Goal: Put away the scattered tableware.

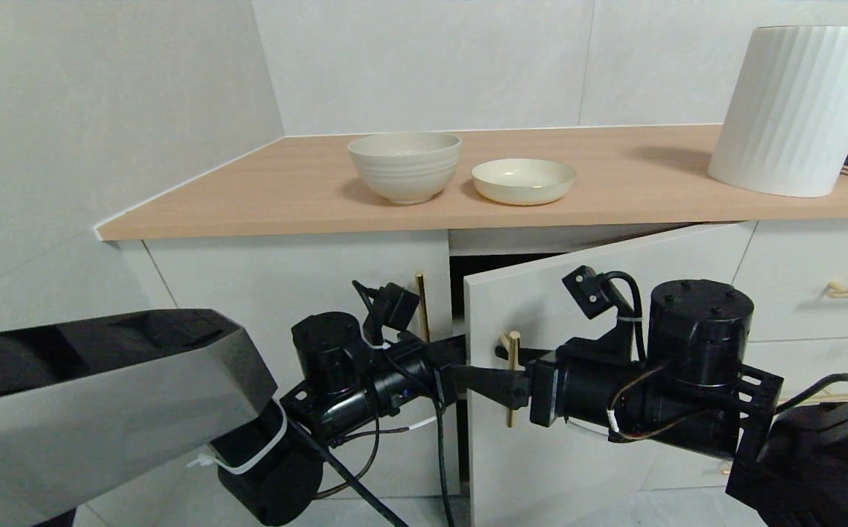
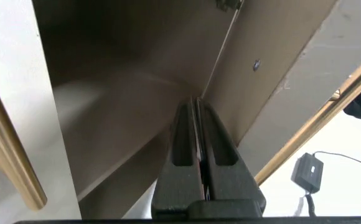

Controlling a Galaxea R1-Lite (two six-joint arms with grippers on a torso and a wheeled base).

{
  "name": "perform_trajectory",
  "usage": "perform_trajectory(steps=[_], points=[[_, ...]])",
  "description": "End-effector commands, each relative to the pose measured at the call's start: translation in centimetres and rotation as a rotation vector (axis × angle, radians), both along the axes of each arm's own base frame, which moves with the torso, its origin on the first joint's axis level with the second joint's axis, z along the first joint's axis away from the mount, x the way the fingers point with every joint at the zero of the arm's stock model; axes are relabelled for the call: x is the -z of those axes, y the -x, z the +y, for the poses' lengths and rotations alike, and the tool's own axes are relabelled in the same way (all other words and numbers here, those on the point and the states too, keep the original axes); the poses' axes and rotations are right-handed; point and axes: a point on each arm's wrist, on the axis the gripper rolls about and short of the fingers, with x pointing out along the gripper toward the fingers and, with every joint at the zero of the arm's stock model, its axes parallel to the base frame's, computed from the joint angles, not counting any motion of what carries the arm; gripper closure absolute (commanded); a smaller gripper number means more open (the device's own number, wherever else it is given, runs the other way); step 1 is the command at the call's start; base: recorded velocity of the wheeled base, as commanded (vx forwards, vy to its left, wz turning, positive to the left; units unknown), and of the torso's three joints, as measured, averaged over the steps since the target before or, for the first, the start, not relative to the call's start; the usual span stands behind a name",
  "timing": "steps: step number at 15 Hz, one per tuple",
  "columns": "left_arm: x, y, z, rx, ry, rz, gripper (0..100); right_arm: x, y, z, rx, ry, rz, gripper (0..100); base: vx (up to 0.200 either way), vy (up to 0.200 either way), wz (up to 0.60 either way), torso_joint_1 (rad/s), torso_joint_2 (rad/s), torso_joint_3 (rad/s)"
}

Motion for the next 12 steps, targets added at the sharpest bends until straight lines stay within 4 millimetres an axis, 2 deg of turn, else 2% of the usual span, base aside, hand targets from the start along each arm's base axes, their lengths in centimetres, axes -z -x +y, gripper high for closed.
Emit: perform_trajectory(steps=[1,4,9,10,12], points=[[0.1,-0.2,-0.1,0.004,0.003,-0.002,100,0.5,-0.4,-0.3,0.039,0.032,-0.030,0,0.000,0.000,0.00,0.000,0.00,0.000],[-0.1,-0.3,-0.2,0.004,0.009,-0.008,100,1.0,-0.7,-1.4,0.065,0.089,-0.083,0,0.000,0.000,0.00,0.000,0.00,0.000],[-0.2,-0.7,-0.5,0.003,0.019,-0.020,100,1.0,-0.4,-1.9,0.066,0.102,-0.094,0,0.000,0.000,0.00,0.000,0.00,0.000],[-0.5,-1.2,-0.8,0.004,0.029,-0.031,100,1.2,-0.7,-2.6,0.088,0.118,-0.093,0,0.000,0.000,0.00,0.000,0.00,0.000],[-1.1,-1.8,-1.2,0.004,0.037,-0.043,100,1.3,-0.9,-2.9,0.098,0.124,-0.088,0,0.000,0.000,0.00,0.000,0.00,0.000]])
